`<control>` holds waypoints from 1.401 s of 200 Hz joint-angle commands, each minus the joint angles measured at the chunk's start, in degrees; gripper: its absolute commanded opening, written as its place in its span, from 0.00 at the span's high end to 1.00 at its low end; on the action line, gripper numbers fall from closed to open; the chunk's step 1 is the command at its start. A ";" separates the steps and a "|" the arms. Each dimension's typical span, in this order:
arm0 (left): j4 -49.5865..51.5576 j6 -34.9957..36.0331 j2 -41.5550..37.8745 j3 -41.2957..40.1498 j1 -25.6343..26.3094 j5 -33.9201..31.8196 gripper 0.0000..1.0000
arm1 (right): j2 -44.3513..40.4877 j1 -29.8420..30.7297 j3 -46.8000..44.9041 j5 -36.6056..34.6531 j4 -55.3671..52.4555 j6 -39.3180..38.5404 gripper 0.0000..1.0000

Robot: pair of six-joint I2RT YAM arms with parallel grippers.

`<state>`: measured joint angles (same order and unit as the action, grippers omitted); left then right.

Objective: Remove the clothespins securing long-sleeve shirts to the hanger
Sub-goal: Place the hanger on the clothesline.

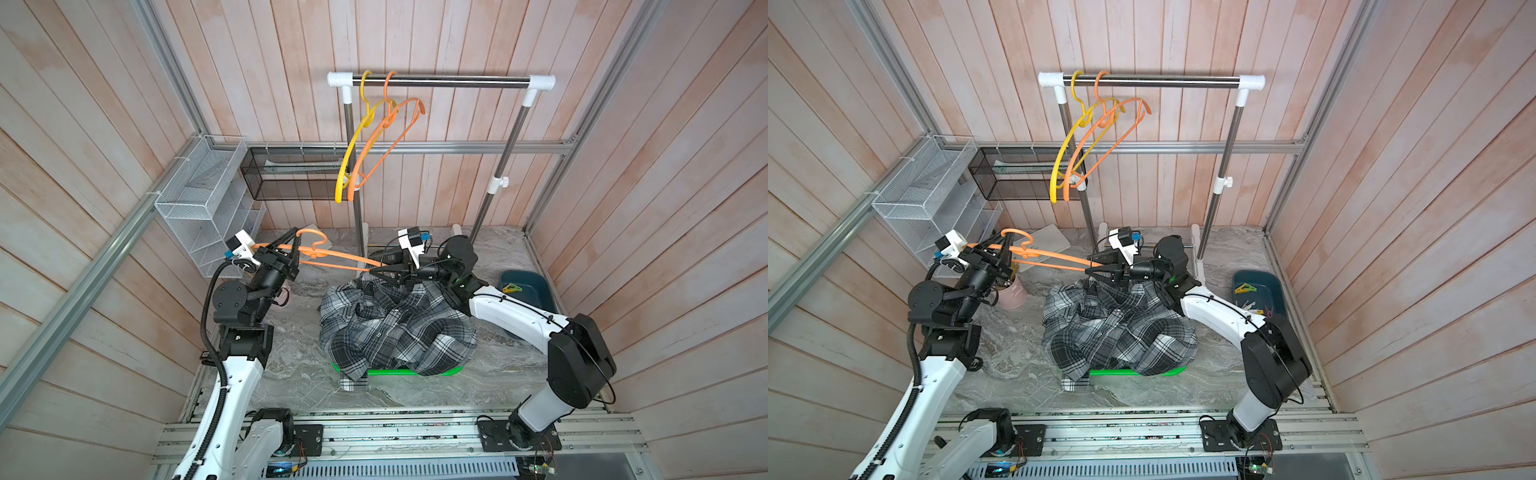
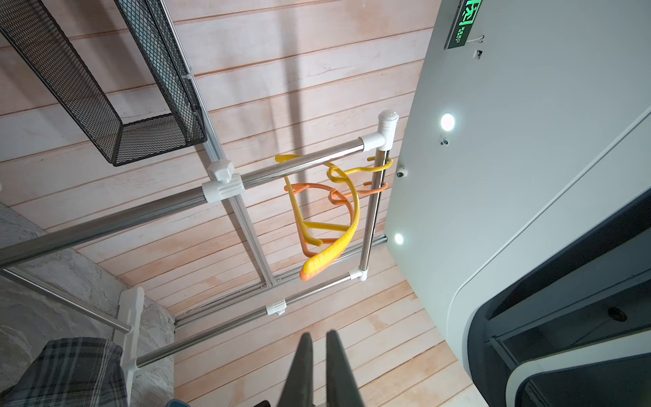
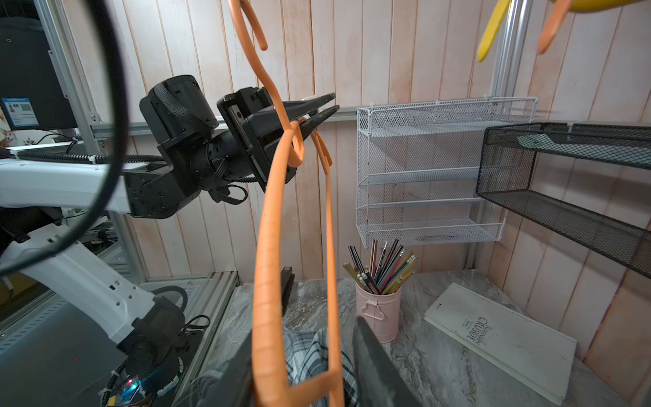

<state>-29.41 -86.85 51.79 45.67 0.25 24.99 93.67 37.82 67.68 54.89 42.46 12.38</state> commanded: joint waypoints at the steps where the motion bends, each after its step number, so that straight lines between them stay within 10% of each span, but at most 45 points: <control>1: -3.00 -0.84 0.04 0.42 -0.08 1.68 1.00 | 0.95 0.72 2.14 -1.98 -4.09 -2.06 0.70; 46: -4.25 -1.04 0.68 0.60 -0.24 2.74 0.99 | 0.06 1.04 3.34 -4.12 -7.79 -3.61 0.99; 77: -3.41 1.41 0.09 1.62 -0.90 3.65 0.27 | -2.98 1.02 4.95 -10.56 -15.56 -5.33 1.00; 101: 2.52 8.06 -1.56 4.29 -1.66 3.29 0.00 | -5.56 1.07 7.04 -16.10 -25.36 -6.86 1.00; 190: 23.79 32.32 -10.29 12.16 -1.97 -8.96 0.00 | -11.24 -3.76 3.01 -26.50 -37.09 0.06 1.00; 280: 26.08 35.43 -13.00 10.33 -1.99 -12.51 0.00 | -17.94 -13.40 -2.85 -30.20 -40.71 5.57 1.00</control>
<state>-4.01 -53.52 39.20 56.80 -1.39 13.15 79.31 27.73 66.24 26.81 2.42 15.18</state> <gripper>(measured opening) 0.997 0.143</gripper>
